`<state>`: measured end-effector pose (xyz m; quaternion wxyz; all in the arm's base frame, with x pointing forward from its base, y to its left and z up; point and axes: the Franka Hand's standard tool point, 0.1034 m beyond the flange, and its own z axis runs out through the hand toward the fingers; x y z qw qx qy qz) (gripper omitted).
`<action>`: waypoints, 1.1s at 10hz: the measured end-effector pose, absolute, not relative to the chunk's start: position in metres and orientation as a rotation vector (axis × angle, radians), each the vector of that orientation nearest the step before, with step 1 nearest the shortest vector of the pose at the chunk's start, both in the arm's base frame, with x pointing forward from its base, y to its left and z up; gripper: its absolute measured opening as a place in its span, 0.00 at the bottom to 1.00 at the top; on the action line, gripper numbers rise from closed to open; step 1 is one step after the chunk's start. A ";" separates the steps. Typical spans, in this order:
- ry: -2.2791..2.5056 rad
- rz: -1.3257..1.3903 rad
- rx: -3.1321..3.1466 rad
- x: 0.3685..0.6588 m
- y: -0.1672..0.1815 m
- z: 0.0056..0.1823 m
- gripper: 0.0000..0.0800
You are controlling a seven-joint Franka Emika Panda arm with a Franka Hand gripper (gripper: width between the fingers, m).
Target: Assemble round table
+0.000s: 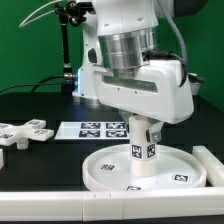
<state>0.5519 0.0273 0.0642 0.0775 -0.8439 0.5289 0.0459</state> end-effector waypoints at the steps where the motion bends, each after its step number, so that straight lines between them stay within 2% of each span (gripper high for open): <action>1: 1.729 0.154 -2.411 0.552 0.028 0.064 0.51; 7: 2.242 0.253 -1.887 0.552 0.032 0.064 0.51; 10: 2.278 0.249 -1.845 0.553 0.032 0.064 0.51; 11: 2.245 0.245 -1.881 0.553 0.032 0.064 0.64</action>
Offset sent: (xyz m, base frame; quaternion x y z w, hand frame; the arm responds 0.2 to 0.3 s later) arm -0.0017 -0.0019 -0.0014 -0.0300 0.0063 0.2198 0.9751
